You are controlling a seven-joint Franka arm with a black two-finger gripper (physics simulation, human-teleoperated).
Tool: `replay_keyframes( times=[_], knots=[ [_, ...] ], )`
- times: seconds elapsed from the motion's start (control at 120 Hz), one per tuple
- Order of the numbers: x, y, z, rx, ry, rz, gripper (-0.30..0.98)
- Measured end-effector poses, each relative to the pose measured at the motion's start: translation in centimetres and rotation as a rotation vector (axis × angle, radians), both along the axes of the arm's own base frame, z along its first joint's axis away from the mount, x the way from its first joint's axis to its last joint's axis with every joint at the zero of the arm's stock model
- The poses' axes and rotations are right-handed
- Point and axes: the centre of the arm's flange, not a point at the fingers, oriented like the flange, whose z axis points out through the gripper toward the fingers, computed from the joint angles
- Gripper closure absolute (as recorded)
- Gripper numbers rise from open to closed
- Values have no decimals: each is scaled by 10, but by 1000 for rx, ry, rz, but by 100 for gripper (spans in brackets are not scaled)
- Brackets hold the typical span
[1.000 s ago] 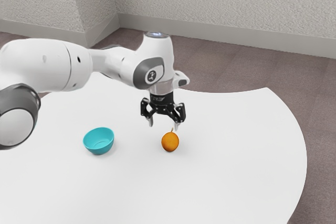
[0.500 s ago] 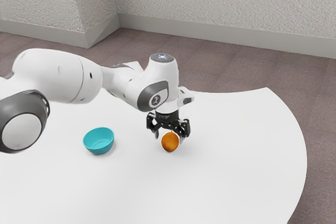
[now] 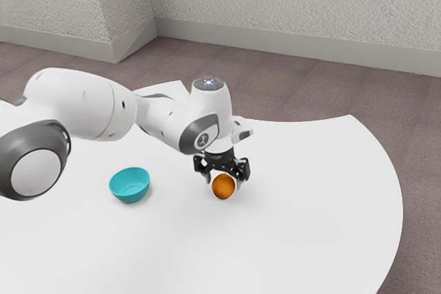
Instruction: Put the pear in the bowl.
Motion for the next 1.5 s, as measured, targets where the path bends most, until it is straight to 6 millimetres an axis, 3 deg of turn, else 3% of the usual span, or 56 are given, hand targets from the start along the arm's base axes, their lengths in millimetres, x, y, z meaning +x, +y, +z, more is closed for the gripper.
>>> replay_keyframes(
  times=[0.558,0.792,0.917,1.05,1.275,1.5],
  knots=[
    [-3,2,-8,-10,5,11,30],
    [-9,5,28,-18,-27,18,35],
    [-28,34,60,-27,-43,58,36],
    [-47,85,80,-31,-46,139,37],
    [-82,162,87,-31,-25,269,39],
    [-109,210,82,-29,1,360,41]
  ],
)
